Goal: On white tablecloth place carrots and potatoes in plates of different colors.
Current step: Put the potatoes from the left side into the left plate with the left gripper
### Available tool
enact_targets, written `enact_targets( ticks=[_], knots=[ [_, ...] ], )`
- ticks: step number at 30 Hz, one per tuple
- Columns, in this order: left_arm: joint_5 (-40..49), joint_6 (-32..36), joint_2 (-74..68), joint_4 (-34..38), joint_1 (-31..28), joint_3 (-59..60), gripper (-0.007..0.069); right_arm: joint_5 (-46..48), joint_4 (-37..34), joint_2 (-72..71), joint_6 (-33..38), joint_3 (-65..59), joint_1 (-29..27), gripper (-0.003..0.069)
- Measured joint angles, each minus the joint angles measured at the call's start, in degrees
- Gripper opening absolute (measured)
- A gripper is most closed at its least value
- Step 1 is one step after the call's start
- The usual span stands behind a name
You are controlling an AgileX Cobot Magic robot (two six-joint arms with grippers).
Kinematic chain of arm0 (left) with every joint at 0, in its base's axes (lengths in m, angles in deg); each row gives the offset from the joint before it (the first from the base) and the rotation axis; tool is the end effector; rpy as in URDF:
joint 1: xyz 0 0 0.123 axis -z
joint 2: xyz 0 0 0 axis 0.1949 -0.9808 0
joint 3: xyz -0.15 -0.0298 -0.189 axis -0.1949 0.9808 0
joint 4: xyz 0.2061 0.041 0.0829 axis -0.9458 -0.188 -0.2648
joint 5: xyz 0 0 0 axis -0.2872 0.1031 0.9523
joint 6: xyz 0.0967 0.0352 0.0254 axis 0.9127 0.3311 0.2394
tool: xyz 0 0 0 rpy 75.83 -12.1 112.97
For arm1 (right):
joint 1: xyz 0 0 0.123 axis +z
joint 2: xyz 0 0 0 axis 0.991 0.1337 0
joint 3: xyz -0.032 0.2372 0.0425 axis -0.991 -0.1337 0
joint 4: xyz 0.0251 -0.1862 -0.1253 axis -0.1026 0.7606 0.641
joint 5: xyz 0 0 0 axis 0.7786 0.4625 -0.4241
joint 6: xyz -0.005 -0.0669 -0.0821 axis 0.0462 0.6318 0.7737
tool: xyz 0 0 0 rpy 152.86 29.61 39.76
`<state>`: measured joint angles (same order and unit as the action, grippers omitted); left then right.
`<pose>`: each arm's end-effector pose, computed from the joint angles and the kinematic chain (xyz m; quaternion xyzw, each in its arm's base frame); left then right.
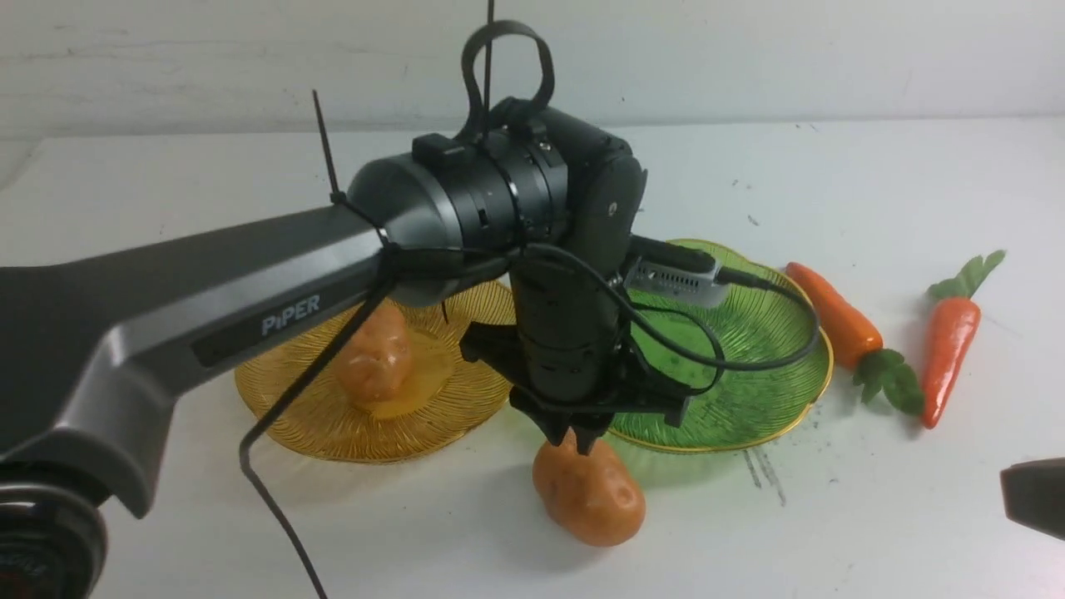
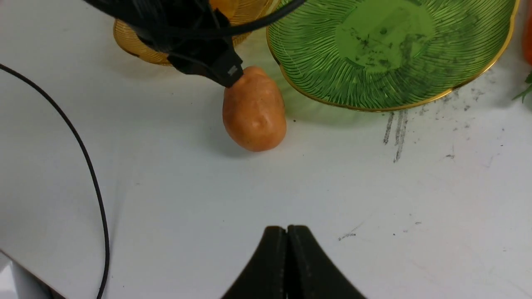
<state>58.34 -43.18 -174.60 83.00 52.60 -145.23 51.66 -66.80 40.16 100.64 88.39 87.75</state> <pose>0.2792 -0.2503 0.1901 0.1836 0.9797 -0.0547 0.0598 0.1130 0.0638 0.2932 -0.1614 0.9052 0.2468 0.3061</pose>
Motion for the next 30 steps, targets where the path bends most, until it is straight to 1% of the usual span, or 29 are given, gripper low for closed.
enact_targets(
  ticks=[1,3,5,8,11,15,17,18,19,21,22,23,24,26,30],
  knots=[
    [-0.1,-0.3,-0.6,-0.1,-0.2,0.0,0.0273,0.1,0.0,0.0,0.0,0.0,0.0,-0.0015],
    [-0.2,-1.1,-1.0,-0.3,-0.2,0.0,0.0372,0.1,0.0,0.0,0.0,0.0,0.0,-0.0015],
    [-0.5,-2.4,-1.4,-0.4,-0.2,0.0,0.0494,0.1,0.0,0.0,0.0,0.0,0.0,-0.0015],
    [-0.6,-4.2,-2.6,0.1,-0.2,0.0,0.0637,0.1,-0.1,0.0,0.0,0.0,0.0,-0.0015],
    [-0.6,-4.6,-4.3,1.0,-0.2,0.0,0.0681,0.1,-0.1,0.0,0.0,0.0,0.0,-0.0015],
    [-0.6,-5.0,-4.9,1.9,-0.2,-0.5,0.0681,0.1,-0.2,0.0,0.2,0.0,0.0,-0.0015],
    [-0.6,-5.0,-5.0,2.0,-0.2,-0.5,0.0664,0.1,-0.3,0.0,0.5,0.0,0.0,-0.0015],
    [-0.6,-5.0,-5.0,2.0,-0.2,-0.6,0.0626,0.1,-0.5,0.0,0.7,0.0,0.0,-0.0015],
    [-0.6,-5.0,-5.0,2.0,-0.2,-0.6,0.0619,0.1,-0.5,0.0,0.7,0.0,0.0,-0.0015],
    [-0.1,-5.0,-5.0,1.9,-0.2,-0.6,0.0544,0.1,-0.5,0.0,0.7,0.0,0.0,-0.0015],
    [0.1,-5.0,-5.0,1.8,-0.2,-0.6,0.0519,0.1,-0.5,0.0,0.7,0.0,0.0,-0.0015],
    [0.4,-5.0,-5.0,1.5,-0.2,-0.6,0.0459,0.1,-0.5,0.0,0.7,0.0,0.0,-0.0015],
    [0.6,-5.0,-5.0,1.4,-0.2,-0.7,0.0429,0.1,-0.5,0.0,0.8,0.0,0.0,-0.0015],
    [0.9,-5.0,-5.0,1.2,-0.2,-0.7,0.0410,0.1,-0.5,0.0,0.8,0.0,0.0,-0.0015],
    [2.3,-4.2,-5.4,-0.2,-0.2,-2.6,0.0405,0.1,-0.5,0.0,0.9,0.0,0.0,-0.0015]
  ],
)
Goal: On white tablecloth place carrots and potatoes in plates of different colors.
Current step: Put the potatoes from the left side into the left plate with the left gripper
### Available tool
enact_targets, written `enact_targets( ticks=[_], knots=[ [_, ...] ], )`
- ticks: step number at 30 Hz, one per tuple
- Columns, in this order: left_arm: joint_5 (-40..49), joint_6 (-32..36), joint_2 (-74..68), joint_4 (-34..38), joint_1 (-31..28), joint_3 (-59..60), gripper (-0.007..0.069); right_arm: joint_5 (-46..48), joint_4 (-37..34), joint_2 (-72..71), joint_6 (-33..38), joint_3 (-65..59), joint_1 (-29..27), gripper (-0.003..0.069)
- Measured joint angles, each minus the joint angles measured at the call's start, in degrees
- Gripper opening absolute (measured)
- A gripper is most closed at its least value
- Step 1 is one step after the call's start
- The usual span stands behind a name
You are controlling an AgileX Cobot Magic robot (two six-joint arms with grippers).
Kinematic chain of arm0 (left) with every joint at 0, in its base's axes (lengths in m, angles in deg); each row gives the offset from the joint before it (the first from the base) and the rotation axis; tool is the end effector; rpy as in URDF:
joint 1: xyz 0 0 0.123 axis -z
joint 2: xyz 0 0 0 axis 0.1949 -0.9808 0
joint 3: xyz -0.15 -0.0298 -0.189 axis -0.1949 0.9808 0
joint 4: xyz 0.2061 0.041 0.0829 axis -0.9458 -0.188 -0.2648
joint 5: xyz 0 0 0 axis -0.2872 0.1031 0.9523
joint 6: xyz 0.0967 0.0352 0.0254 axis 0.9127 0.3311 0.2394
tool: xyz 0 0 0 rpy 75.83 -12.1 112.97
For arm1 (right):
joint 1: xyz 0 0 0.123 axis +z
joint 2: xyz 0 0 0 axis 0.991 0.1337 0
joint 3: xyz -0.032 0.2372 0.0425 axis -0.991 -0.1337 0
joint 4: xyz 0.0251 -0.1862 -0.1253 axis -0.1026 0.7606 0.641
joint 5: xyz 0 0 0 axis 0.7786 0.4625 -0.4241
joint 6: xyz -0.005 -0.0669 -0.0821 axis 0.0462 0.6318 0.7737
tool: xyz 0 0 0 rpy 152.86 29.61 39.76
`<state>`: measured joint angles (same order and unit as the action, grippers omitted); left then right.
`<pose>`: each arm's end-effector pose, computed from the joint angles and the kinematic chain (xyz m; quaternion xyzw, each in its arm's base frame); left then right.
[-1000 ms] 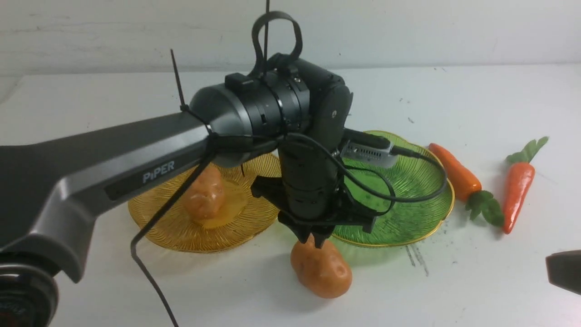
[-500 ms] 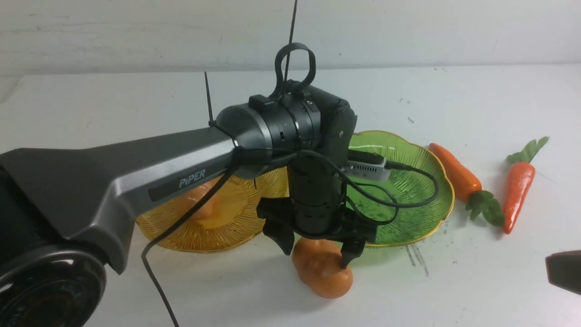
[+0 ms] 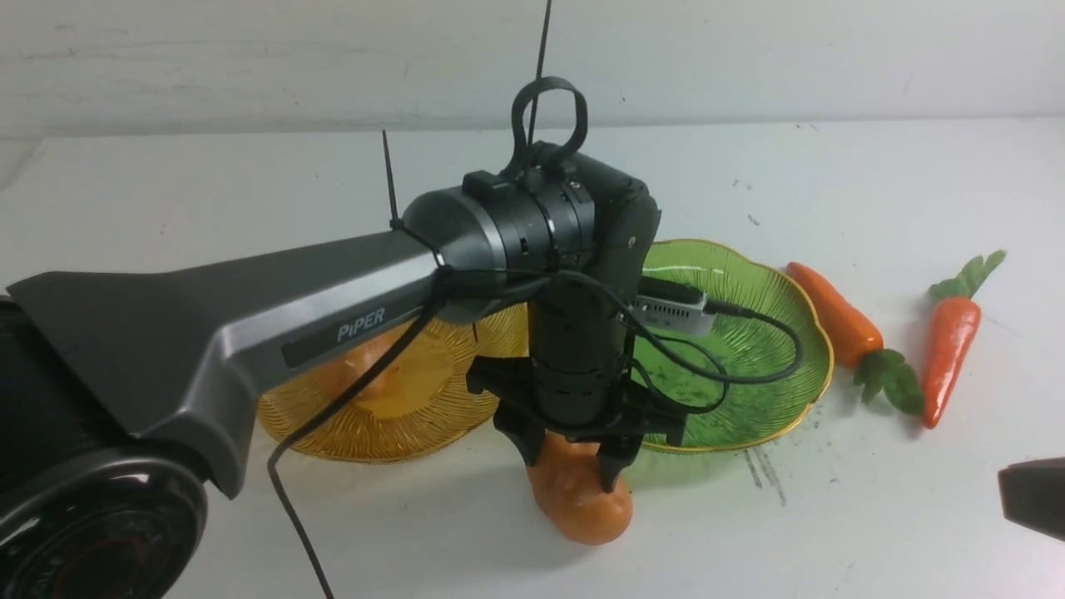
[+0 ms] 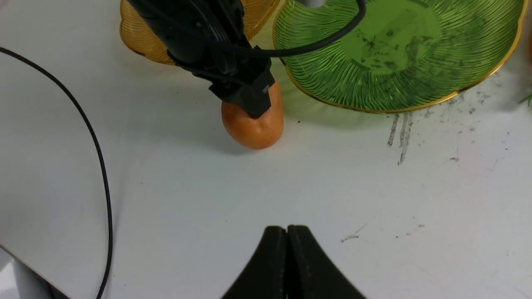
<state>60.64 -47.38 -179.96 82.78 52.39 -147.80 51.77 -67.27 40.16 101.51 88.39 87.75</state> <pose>0.2857 -0.2538 0.1647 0.1467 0.9885 -0.0314 0.0215 0.1127 0.0645 0.2935 -0.1678 0.9031 0.2485 0.3073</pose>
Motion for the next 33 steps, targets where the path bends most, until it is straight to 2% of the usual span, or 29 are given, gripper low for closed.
enact_targets(
  ticks=[9,12,14,17,21,26,29,31,33],
  knots=[
    [0.8,2.1,4.9,-3.3,-0.7,-4.3,0.0400,0.5,0.0,0.0,0.2,0.0,0.0,-0.0015],
    [1.1,2.9,8.4,-14.6,-5.3,-5.3,0.0396,0.5,0.5,0.0,0.3,0.0,0.0,-0.0015],
    [1.1,3.4,8.5,-16.3,-7.8,-5.3,0.0396,0.5,1.0,0.0,0.4,0.0,0.0,-0.0015],
    [1.3,6.2,7.1,-15.3,-12.7,-5.3,0.0396,0.5,1.3,0.0,0.4,0.0,0.0,-0.0015],
    [1.3,12.2,3.8,-10.7,-16.6,-5.3,0.0403,0.5,1.6,0.0,0.4,0.0,0.0,-0.0015],
    [1.2,18.9,1.1,-6.9,-17.3,-5.3,0.0510,-2.0,6.6,0.2,-4.6,0.0,0.0,-0.0015],
    [0.8,19.8,1.2,-6.7,-17.2,-5.5,0.0623,-2.7,11.7,2.7,-10.4,1.3,0.0,-0.0015],
    [0.9,20.0,1.2,-7.7,-17.2,-5.7,0.0651,-2.4,15.6,6.5,-13.0,3.2,0.0,-0.0015],
    [1.0,20.0,1.2,-9.1,-17.2,-6.7,0.0648,-2.1,18.4,11.0,-15.2,5.9,0.0,-0.0015]
  ],
)
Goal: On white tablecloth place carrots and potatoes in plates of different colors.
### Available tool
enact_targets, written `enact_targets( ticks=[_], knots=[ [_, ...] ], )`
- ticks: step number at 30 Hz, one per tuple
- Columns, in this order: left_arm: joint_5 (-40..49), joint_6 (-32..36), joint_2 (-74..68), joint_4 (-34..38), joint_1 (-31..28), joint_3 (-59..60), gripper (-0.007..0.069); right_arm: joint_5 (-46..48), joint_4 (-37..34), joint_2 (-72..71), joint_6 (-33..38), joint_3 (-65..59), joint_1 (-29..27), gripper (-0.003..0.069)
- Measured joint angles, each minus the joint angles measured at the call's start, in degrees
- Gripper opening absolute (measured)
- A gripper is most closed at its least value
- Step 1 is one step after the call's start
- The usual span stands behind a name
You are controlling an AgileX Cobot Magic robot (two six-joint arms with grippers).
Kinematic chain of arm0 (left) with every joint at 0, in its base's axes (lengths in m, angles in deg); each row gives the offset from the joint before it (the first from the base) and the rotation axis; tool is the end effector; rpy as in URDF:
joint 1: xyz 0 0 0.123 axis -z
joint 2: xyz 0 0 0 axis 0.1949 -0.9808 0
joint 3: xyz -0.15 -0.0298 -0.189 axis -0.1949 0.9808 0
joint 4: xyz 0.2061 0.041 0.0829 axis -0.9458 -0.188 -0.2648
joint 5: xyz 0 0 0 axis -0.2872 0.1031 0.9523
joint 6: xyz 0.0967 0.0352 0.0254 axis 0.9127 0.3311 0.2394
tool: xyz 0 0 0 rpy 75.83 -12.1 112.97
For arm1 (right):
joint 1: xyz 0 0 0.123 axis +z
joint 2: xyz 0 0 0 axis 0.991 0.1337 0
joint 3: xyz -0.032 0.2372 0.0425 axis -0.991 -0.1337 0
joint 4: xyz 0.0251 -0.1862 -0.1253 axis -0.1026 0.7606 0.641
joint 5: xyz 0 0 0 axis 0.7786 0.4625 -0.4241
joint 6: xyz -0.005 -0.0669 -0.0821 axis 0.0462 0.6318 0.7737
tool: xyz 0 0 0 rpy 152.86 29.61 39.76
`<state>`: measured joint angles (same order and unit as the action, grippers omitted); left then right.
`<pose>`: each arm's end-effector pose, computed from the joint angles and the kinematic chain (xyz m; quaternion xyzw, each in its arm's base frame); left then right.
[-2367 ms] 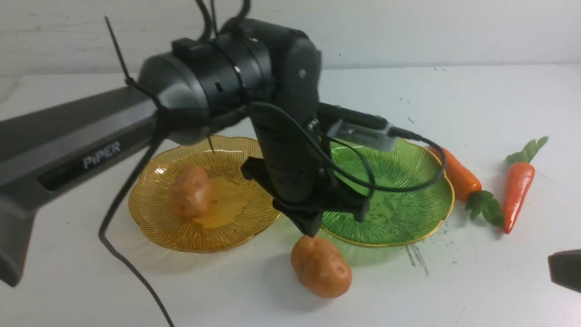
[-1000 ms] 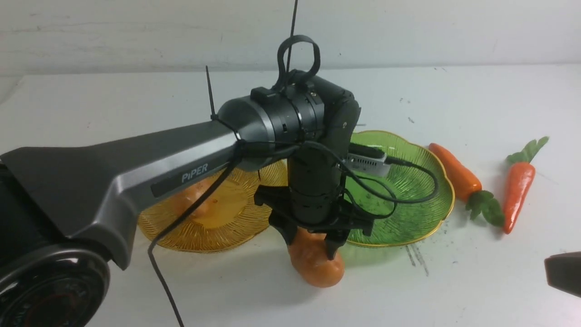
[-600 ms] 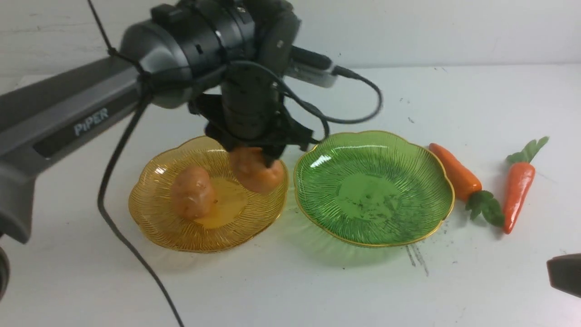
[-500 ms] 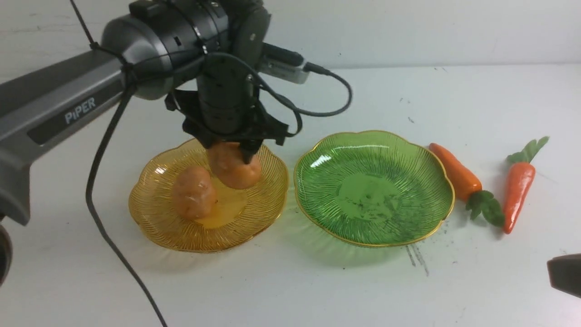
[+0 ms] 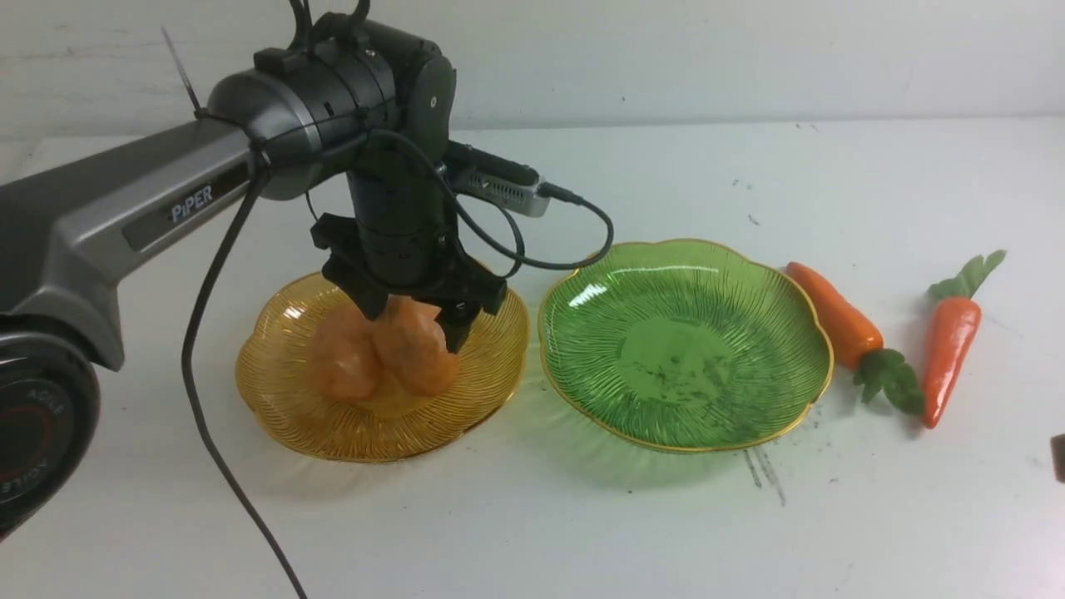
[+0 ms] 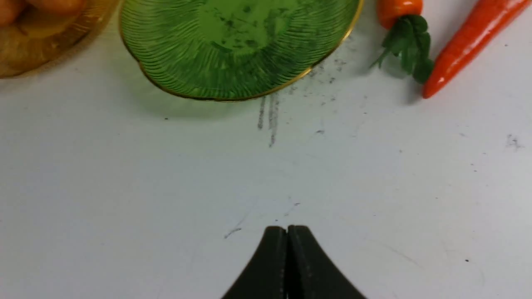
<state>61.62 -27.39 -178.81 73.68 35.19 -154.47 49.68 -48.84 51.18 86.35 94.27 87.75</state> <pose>0.3658 -0.1485 0.2007 0.1903 0.9753 0.0372 0.1063 0.1553 0.0399 0.2843 -0.0648 0.9557 0.1300 0.2560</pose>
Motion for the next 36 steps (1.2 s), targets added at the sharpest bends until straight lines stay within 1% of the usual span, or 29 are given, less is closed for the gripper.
enact_targets(
  ticks=[1,4,7,8,9,10,12,15,17,19,21,22,24,26,27,29,31,33,34,36],
  knots=[
    [0.0,0.1,0.0,-0.9,0.0,-0.6,0.0634,0.0,1.5,2.0,-1.3,1.8,0.0,-0.0015],
    [0.0,0.2,0.8,-2.2,0.0,-2.5,0.0512,0.1,5.3,8.8,-5.6,7.8,-0.2,-0.0015],
    [0.0,0.2,4.1,-2.3,-0.1,-2.7,0.0249,1.2,6.5,14.6,-7.4,13.5,-2.8,-0.0015],
    [0.1,0.2,5.7,-2.3,-0.1,-2.7,0.0126,1.5,6.5,16.3,-7.6,15.0,-4.0,-0.0015],
    [0.3,-0.1,8.5,-2.0,-0.1,-2.7,0.0064,2.1,6.4,18.8,-7.6,17.1,-5.9,-0.0015],
    [0.3,-0.2,10.7,-1.6,-0.1,-2.7,0.0032,2.4,6.1,20.9,-7.6,18.7,-7.6,-0.0015],
    [0.4,-0.4,15.3,0.0,-0.1,-2.7,0.0008,2.5,5.8,25.3,-7.7,21.6,-11.4,-0.0010],
    [0.6,-0.3,19.9,2.6,-0.1,-2.7,-0.0001,2.3,5.9,29.1,-7.8,23.4,-13.8,0.0007],
    [1.1,-0.1,22.9,4.5,0.1,-2.7,-0.0003,1.7,5.9,31.5,-7.8,24.2,-15.0,0.0029],
    [1.6,1.0,27.6,6.3,0.4,-2.8,-0.0003,0.3,5.9,34.9,-8.3,24.9,-16.0,0.0072],
    [1.7,1.5,30.3,6.6,0.8,-2.8,-0.0003,-4.1,5.7,40.1,-9.6,25.1,-16.1,0.0188],
    [1.8,1.8,31.5,6.6,0.8,-2.8,-0.0003,-5.4,5.3,41.8,-10.0,25.1,-16.1,0.0224],
    [1.8,2.1,34.0,5.6,0.8,-2.2,-0.0003,-10.1,3.7,46.4,-10.4,25.2,-16.1,0.0360],
    [1.8,2.2,38.0,3.4,0.8,2.1,-0.0003,-13.9,2.5,50.7,-10.5,25.3,-16.1,0.0455],
    [1.8,2.1,39.6,2.4,0.8,4.4,-0.0003,-15.7,1.3,53.8,-10.3,25.7,-16.1,0.0516],
    [1.8,1.5,42.5,1.0,0.8,9.4,-0.0003,-17.0,0.3,57.1,-9.1,26.8,-15.8,0.0561],
    [1.9,0.8,46.8,-0.6,0.8,15.6,-0.0003,-18.0,0.4,60.2,-7.4,28.4,-15.0,0.0582],
    [1.9,-0.7,52.5,-2.3,0.8,22.8,-0.0003,-18.5,0.5,63.4,-7.3,30.1,-13.8,0.0584],
    [1.9,-1.5,55.2,-3.1,0.8,25.3,-0.0003,-18.5,0.9,64.7,-7.3,31.1,-13.3,0.0581],
    [2.0,-3.5,60.1,-5.2,0.8,30.6,-0.0003,-18.1,1.9,67.5,-7.6,32.9,-12.4,0.0552]
  ],
)
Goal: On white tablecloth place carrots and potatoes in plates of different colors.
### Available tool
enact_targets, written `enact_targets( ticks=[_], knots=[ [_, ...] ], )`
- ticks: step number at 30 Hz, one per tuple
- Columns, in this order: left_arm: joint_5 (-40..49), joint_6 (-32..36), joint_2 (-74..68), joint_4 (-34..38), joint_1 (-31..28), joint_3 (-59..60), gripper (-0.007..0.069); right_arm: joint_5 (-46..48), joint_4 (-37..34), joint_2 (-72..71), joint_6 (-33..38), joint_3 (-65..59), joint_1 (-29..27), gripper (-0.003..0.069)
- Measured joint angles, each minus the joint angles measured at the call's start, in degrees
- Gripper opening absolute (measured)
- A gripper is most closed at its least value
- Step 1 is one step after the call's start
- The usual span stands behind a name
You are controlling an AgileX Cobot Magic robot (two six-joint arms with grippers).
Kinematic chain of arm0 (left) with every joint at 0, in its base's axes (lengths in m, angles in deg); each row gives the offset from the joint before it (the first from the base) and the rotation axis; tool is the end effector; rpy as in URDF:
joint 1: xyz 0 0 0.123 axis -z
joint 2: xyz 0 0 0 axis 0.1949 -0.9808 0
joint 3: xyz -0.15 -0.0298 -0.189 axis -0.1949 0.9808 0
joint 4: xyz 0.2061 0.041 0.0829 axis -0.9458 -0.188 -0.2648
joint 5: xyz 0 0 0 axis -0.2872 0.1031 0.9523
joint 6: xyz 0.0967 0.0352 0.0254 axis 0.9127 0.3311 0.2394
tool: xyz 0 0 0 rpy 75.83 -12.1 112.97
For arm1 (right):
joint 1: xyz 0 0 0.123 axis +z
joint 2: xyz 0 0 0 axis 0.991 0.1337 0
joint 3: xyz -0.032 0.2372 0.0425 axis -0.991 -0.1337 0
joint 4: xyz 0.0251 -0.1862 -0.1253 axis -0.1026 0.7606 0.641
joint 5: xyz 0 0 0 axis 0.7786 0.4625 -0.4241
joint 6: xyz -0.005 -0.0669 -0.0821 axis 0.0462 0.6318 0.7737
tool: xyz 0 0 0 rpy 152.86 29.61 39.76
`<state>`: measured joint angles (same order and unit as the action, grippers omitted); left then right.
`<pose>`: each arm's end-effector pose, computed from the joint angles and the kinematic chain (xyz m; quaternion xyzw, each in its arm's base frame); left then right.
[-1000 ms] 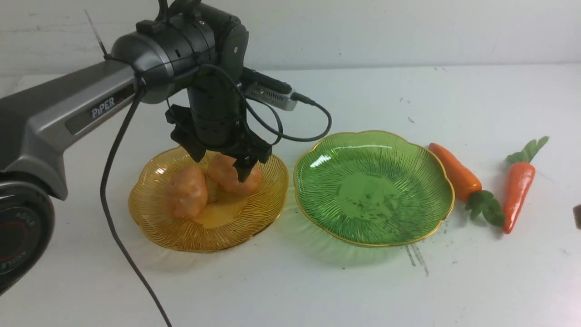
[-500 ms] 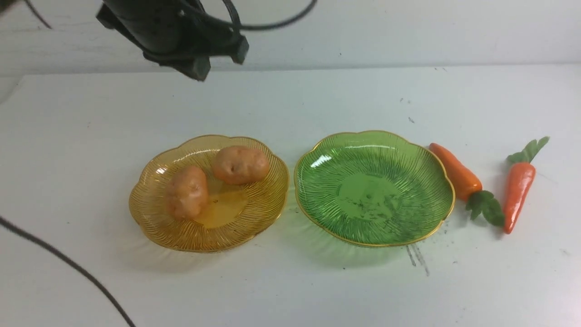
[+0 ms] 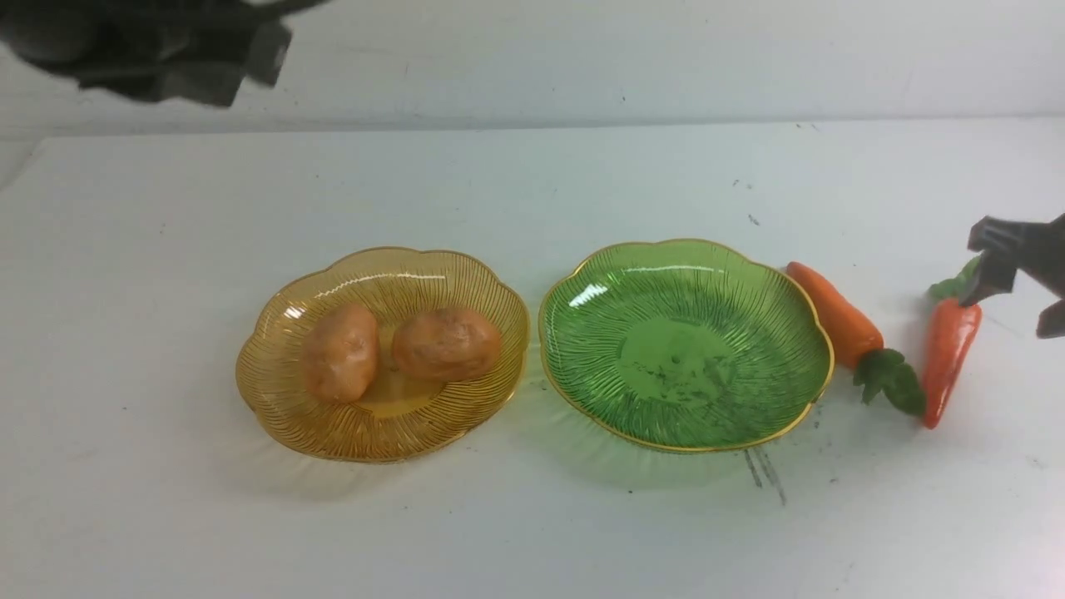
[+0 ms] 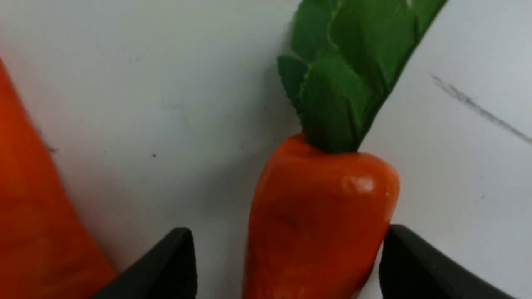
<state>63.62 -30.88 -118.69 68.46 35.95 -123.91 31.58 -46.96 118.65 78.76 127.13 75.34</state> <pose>0.1675 -0.0529 0.3687 0.1405 0.9282 0.0148 0.3443 0.3811 -0.0291 0.1150 0.1492 0.9777 0.0868 0.1198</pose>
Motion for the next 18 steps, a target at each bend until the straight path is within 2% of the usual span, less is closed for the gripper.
enact_targets(
  ticks=[2,4,7,10,15,18],
  knots=[
    [0.3,-1.3,3.8,-2.0,0.0,2.9,-0.0003,0.9,1.0,1.1,-0.1,1.0,0.5,0.0470],
    [0.7,-2.8,6.8,-4.6,0.0,4.9,-0.0003,3.1,3.4,1.2,-0.2,2.5,0.9,0.0328],
    [0.8,-5.8,11.2,-8.1,0.0,6.7,-0.0003,9.3,6.9,1.1,-0.8,8.0,1.0,0.0344],
    [0.8,-7.1,13.2,-8.9,0.0,6.7,-0.0003,14.8,6.7,0.0,-1.5,13.5,1.2,0.0344],
    [0.8,-7.8,14.8,-9.1,0.0,6.7,-0.0003,20.1,-1.0,-1.8,0.2,20.6,3.4,0.0344],
    [0.8,-7.9,14.8,-9.1,0.0,6.9,-0.0003,22.2,-7.8,-2.0,3.7,24.1,7.9,0.0344]
  ],
)
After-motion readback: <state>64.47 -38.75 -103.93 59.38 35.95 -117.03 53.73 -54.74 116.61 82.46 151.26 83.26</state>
